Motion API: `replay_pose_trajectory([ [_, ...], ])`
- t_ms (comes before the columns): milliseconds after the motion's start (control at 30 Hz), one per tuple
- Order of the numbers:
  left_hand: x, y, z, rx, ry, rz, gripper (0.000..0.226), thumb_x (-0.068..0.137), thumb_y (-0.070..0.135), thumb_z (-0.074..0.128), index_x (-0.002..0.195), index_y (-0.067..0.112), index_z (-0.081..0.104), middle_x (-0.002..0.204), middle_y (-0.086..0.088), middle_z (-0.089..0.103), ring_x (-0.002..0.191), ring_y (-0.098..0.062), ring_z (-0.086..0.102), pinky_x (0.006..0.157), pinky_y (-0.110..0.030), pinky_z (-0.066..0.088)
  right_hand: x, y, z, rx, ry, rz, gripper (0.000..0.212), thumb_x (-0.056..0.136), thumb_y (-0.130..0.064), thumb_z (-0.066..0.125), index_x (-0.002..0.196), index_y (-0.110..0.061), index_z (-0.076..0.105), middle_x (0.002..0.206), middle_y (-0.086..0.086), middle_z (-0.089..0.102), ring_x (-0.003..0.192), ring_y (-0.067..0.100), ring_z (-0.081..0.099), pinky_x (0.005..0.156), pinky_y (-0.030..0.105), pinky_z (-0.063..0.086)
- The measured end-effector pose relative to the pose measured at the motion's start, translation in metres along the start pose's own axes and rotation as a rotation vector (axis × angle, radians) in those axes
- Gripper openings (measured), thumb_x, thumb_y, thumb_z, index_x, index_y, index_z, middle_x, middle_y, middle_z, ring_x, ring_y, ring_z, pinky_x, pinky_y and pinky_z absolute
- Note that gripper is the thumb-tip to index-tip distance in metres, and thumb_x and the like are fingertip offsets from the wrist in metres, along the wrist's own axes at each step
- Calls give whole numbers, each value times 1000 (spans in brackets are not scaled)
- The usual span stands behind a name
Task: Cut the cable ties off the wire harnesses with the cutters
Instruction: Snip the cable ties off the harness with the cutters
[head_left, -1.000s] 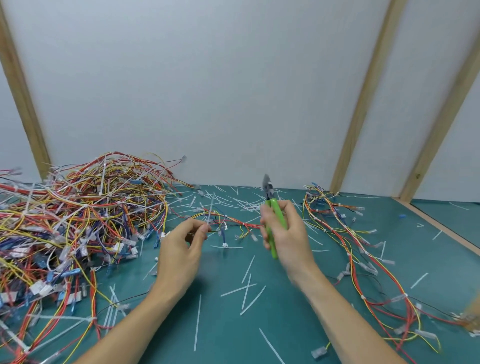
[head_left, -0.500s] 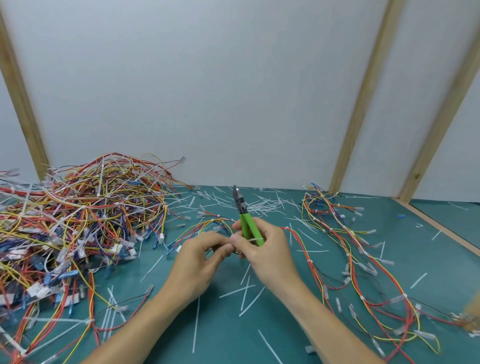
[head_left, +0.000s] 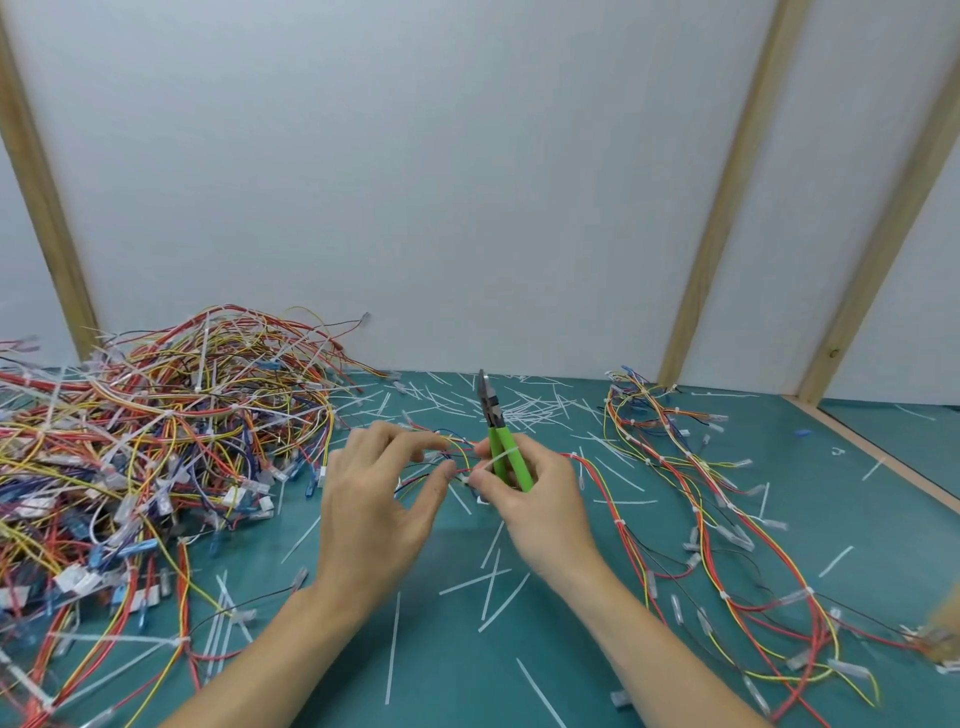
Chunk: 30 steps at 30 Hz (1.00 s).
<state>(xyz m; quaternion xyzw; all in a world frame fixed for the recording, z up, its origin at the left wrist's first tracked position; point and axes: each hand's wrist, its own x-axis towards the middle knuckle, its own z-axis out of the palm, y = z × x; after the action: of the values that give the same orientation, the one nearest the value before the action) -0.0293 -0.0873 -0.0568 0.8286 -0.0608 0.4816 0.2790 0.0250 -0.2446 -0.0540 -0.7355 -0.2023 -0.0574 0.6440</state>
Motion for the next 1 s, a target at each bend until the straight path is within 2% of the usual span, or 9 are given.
replay_pose_trajectory([
  [67, -2, 3, -1, -18, 2, 104, 6, 90, 32, 68, 87, 28, 69, 76, 17, 55, 73, -4, 45, 68, -34, 37, 2, 1, -1, 10, 57, 19, 19, 87, -6, 76, 92, -23, 71, 76, 1, 72, 70, 19, 68, 75, 44, 60],
  [167, -8, 9, 2, 19, -112, 77, 26, 92, 42, 60, 71, 28, 68, 61, 16, 57, 57, -4, 44, 59, -33, 44, 4, 1, -3, 101, 100, 69, 21, 90, 1, 72, 97, -19, 70, 76, -4, 72, 67, 10, 68, 73, 37, 61],
  [267, -7, 7, 3, 93, -144, -64, 16, 90, 45, 62, 87, 36, 75, 71, 24, 68, 61, -3, 60, 60, -26, 50, 5, 0, -3, 216, 116, 112, 21, 91, 6, 70, 101, -13, 69, 75, -6, 70, 71, 11, 71, 69, 31, 62],
  [367, -6, -3, 7, -224, -210, -289, 13, 92, 32, 72, 104, 35, 77, 90, 24, 74, 76, 0, 69, 67, -27, 52, 4, -1, -1, 291, 88, 145, 19, 91, 6, 70, 102, -10, 68, 75, -7, 71, 76, 17, 73, 69, 31, 62],
  [467, -7, -3, 11, -549, -276, -445, 14, 92, 17, 71, 84, 25, 79, 79, 5, 76, 60, -12, 67, 59, -19, 47, 1, -2, 3, 368, 33, 208, 18, 91, 7, 69, 104, -6, 67, 74, -2, 71, 77, 22, 73, 75, 36, 63],
  [567, -6, -2, 14, -698, -257, -555, 16, 90, 11, 72, 79, 20, 79, 75, 1, 74, 56, -11, 62, 52, -10, 41, -1, -3, 2, 409, -17, 263, 19, 92, 6, 68, 107, -4, 66, 77, 3, 72, 80, 23, 74, 80, 39, 63],
  [667, -5, -5, 15, -683, -282, -577, 12, 87, 13, 75, 79, 21, 78, 76, 3, 74, 60, -9, 65, 52, -11, 42, -1, -3, -1, 483, -44, 334, 21, 93, 6, 68, 113, -1, 65, 86, 10, 72, 81, 21, 74, 74, 32, 63],
  [833, -5, -5, 16, -738, -305, -571, 10, 79, 28, 75, 81, 18, 77, 74, 1, 75, 58, -12, 66, 49, -13, 43, 1, -1, -3, 546, -79, 387, 21, 96, 3, 66, 117, 0, 64, 80, 5, 74, 84, 20, 74, 76, 34, 62],
  [1000, -8, -9, 18, -699, -271, -624, 9, 89, 11, 74, 80, 14, 76, 73, 0, 75, 51, -13, 63, 48, -10, 40, 3, 2, -2, 375, -56, 324, 13, 96, -6, 68, 110, -7, 69, 83, 6, 75, 83, 18, 75, 76, 34, 64],
])
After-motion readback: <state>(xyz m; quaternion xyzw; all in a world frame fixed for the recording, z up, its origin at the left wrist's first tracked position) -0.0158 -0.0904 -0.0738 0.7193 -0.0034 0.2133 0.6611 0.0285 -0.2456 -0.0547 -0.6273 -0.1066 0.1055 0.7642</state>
